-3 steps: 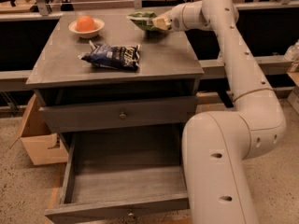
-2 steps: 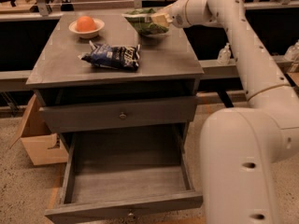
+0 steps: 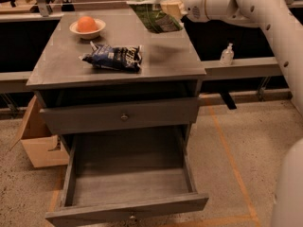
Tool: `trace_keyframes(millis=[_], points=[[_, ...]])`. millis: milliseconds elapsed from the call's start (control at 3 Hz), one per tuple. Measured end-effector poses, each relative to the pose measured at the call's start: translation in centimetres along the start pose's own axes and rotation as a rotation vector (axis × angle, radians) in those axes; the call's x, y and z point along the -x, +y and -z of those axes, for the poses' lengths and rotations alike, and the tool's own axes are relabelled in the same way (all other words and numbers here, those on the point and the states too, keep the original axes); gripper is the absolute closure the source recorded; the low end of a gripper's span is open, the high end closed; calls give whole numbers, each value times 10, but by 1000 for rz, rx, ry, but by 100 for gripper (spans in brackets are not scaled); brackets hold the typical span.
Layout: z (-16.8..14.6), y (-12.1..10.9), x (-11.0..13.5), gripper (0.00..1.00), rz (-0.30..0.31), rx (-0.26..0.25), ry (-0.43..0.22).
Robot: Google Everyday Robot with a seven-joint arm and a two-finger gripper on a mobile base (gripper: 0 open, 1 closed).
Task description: Move green jalapeno chip bag near blue chip bag
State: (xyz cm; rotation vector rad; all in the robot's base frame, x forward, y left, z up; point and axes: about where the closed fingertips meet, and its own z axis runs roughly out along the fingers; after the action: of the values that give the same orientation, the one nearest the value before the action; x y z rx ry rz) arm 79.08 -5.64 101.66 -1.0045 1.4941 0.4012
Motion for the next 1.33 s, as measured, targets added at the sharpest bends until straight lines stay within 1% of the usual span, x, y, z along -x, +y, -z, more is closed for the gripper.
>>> trace_keyframes(millis=[333,1000,1333], points=[[-14,32,-27,61,-28,57,39],[-20,36,-29,15,-29,68,40],[-20,37,-26,0,-26,65,29]])
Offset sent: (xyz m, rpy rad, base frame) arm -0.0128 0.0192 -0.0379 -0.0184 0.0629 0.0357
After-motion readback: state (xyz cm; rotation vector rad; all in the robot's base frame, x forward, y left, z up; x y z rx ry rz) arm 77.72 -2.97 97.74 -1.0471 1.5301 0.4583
